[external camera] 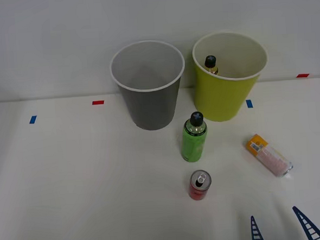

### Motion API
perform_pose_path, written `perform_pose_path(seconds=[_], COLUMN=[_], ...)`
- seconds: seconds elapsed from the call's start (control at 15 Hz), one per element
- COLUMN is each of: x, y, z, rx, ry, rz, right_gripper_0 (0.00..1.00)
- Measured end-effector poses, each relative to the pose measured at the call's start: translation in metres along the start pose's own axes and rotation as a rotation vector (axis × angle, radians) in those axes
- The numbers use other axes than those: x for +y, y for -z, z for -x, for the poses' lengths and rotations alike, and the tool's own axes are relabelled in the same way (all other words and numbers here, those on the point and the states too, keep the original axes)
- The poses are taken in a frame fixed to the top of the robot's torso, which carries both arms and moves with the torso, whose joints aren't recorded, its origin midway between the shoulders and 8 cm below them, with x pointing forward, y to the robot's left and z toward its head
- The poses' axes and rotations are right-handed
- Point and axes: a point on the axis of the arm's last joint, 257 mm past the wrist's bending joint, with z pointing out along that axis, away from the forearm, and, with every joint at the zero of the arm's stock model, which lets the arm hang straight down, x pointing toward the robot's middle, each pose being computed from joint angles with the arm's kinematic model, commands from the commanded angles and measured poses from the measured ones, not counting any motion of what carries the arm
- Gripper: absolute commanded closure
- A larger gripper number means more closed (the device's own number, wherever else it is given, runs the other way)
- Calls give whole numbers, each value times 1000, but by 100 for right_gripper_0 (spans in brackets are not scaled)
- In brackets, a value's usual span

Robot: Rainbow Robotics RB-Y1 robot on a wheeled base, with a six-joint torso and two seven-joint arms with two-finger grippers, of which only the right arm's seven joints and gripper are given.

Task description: Put cans in the gray bin, plastic bottles in the light green bin

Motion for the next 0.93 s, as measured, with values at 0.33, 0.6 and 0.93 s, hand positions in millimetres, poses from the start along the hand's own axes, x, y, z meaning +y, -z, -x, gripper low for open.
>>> perform_pose_path(seconds=[0.33,0.6,0.93], x=[0,0,0], y=[0,0,0], z=[0,0,0], rx=[0,0,0], ry=[0,0,0], rz=[0,0,0], right_gripper_0=[10,10,10])
